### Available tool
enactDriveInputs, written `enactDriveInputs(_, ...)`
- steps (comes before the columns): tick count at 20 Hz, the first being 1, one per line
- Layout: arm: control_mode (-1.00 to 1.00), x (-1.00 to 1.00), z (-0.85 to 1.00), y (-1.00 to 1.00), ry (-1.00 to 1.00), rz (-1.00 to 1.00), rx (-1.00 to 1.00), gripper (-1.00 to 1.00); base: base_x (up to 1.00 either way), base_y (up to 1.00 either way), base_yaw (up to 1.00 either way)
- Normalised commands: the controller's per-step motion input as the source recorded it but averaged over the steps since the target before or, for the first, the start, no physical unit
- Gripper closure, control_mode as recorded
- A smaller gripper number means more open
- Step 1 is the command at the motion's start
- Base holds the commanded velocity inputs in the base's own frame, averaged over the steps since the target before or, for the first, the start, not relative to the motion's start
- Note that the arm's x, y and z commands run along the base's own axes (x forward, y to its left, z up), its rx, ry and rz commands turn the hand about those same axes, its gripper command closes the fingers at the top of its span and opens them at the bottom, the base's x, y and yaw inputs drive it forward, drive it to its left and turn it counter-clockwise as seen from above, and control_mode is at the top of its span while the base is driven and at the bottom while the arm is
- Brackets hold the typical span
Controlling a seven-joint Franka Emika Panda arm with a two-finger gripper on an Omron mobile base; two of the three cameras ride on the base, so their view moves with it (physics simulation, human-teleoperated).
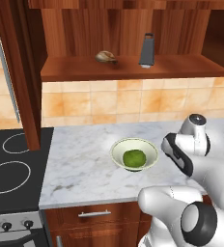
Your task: Pick the cheese from the fridge and the cheese grater from the cabinet and place them next to the salad bowl.
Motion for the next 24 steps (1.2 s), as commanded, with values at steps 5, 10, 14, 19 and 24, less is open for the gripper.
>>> enactDriveInputs(5,-1.0,0.26,-0.26,0.0,0.0,0.0,-0.03,1.0,0.0,0.0,0.0)
enactDriveInputs(10,-1.0,0.18,-0.2,0.0,0.0,0.01,-0.02,-1.0,0.0,0.0,0.0)
enactDriveInputs(14,-1.0,0.0,0.0,0.0,0.0,0.0,0.0,-1.0,0.0,0.0,0.0)
enactDriveInputs(19,-1.0,0.0,0.19,0.0,0.0,0.0,0.0,-1.0,0.0,0.0,0.0)
enactDriveInputs(24,-1.0,0.0,0.71,0.0,-0.07,0.0,0.0,-1.0,0.0,0.0,0.0)
